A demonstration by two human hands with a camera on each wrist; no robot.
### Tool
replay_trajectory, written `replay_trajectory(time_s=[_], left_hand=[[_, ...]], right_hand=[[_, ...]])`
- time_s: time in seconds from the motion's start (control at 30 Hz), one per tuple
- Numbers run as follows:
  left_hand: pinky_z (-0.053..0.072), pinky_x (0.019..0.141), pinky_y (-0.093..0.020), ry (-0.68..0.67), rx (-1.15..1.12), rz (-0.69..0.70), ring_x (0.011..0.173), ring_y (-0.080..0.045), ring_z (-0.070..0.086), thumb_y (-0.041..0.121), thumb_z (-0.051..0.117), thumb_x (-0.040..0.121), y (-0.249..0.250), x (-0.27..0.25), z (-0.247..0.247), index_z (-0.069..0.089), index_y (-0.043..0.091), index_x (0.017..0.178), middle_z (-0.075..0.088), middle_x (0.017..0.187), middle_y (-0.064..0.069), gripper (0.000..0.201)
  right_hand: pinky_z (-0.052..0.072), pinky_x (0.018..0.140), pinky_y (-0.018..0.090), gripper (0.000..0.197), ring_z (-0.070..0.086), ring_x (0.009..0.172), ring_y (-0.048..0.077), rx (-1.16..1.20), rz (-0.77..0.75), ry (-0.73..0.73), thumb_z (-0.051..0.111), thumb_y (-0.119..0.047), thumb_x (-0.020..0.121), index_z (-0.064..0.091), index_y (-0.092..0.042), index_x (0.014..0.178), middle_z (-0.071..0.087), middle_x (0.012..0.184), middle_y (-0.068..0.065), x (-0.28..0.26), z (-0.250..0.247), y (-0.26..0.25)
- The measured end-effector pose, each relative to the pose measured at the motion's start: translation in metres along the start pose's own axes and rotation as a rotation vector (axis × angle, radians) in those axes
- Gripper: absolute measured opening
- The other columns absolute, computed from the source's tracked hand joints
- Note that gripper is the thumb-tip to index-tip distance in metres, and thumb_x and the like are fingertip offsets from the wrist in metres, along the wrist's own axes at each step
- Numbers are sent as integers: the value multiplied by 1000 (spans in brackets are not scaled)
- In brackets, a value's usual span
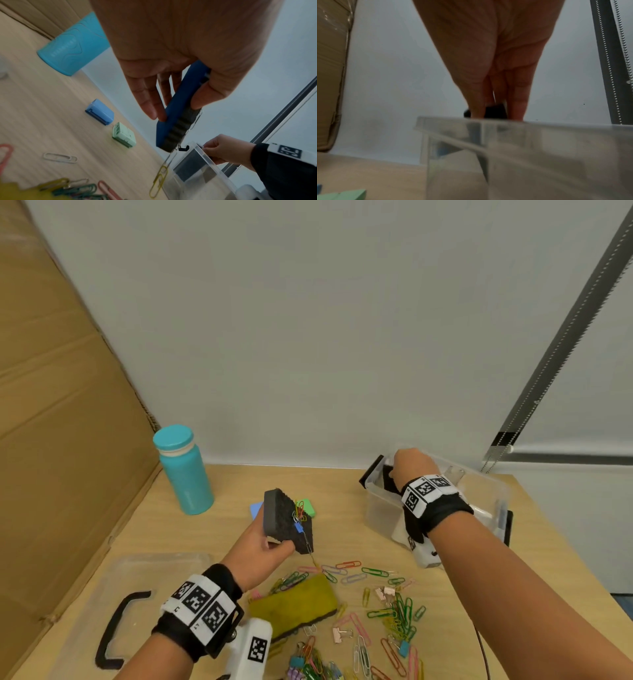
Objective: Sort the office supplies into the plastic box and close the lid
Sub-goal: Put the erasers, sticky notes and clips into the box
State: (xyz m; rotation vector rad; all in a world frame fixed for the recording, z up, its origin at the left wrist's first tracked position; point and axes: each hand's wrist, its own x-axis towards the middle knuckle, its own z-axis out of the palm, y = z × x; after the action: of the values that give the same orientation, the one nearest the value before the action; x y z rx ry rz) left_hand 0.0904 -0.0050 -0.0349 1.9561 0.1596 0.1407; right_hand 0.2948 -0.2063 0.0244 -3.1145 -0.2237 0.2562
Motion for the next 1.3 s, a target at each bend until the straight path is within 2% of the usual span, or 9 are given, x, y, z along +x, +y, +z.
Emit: replay_trajectory(time_s=[0.13, 0.27, 0.4, 0.5, 0.57, 0.7, 0.97, 1.13, 1.3], left_hand=[[44, 72, -1, 4, -3, -3, 92, 19, 54, 1, 60, 85, -2, 1, 1, 49, 12, 124, 59, 108, 11, 42], [44, 70, -1, 15, -7, -22, 89, 20, 54, 0, 59, 85, -3, 2, 2, 51, 11, 122, 60, 110, 4, 39], [43, 69, 1, 46, -46, -23, 88, 21, 53, -2, 59, 85, 2, 2, 7, 50, 10, 122, 60, 111, 4, 40], [43, 73, 1, 59, -130, -45, 87, 19, 56, -1, 62, 83, 10, 1, 9, 56, 10, 115, 63, 106, 7, 34], [46, 80, -11, 45, -233, -76, 88, 8, 60, 8, 64, 73, 15, -1, 9, 59, 11, 108, 67, 101, 5, 35], [53, 74, -17, -1, -368, -108, 83, -4, 65, 28, 64, 52, 21, -3, 8, 60, 11, 97, 71, 87, 6, 47], [45, 98, -41, -33, -563, -159, 101, -21, 62, 33, 66, 54, 22, -5, 9, 58, 20, 109, 68, 106, -7, 58], [50, 92, -29, -50, -531, -170, 108, -21, 62, 32, 69, 50, 20, -9, 26, 55, 16, 112, 66, 116, -9, 65], [55, 83, -21, -97, -472, -156, 99, -15, 65, 13, 63, 68, 27, -11, 40, 53, 20, 110, 63, 114, -4, 45]], right_hand=[[34, 107, 43, 36, 58, 107, 24, -15, -35, -119, 38, -36, 97, 63, -12, 105, 65, 108, 3, -8, 16, 6], [17, 116, 46, 33, 56, 113, 18, 155, -171, 123, 38, -31, 96, 65, -28, 114, 66, 115, -3, -35, 30, 30], [37, 107, 46, 29, 58, 114, 19, 414, -301, 384, 47, -30, 94, 63, -29, 119, 66, 120, -6, -71, 51, 41], [35, 111, 40, 32, 49, 126, 10, 524, -448, 413, 48, -27, 95, 59, -28, 126, 59, 130, -10, -101, 66, 40], [33, 112, 33, 31, 46, 125, 5, 523, -531, 433, 49, -27, 95, 59, -29, 124, 59, 129, -13, -118, 76, 36], [35, 104, 22, 22, 47, 121, 3, 537, -645, 431, 54, -27, 93, 64, -29, 113, 61, 122, -17, -132, 96, 33], [45, 91, 22, 20, 52, 104, -1, 668, -656, 216, 54, -42, 91, 62, -29, 105, 59, 109, -17, -142, 112, 32], [53, 79, 19, 21, 60, 92, 1, 1100, -538, 19, 69, -35, 83, 64, -26, 102, 61, 105, -12, -147, 90, 18], [50, 73, 19, 10, 57, 78, 1, 1082, -574, 9, 70, -25, 83, 67, -22, 92, 61, 89, -10, -144, 90, 5]])
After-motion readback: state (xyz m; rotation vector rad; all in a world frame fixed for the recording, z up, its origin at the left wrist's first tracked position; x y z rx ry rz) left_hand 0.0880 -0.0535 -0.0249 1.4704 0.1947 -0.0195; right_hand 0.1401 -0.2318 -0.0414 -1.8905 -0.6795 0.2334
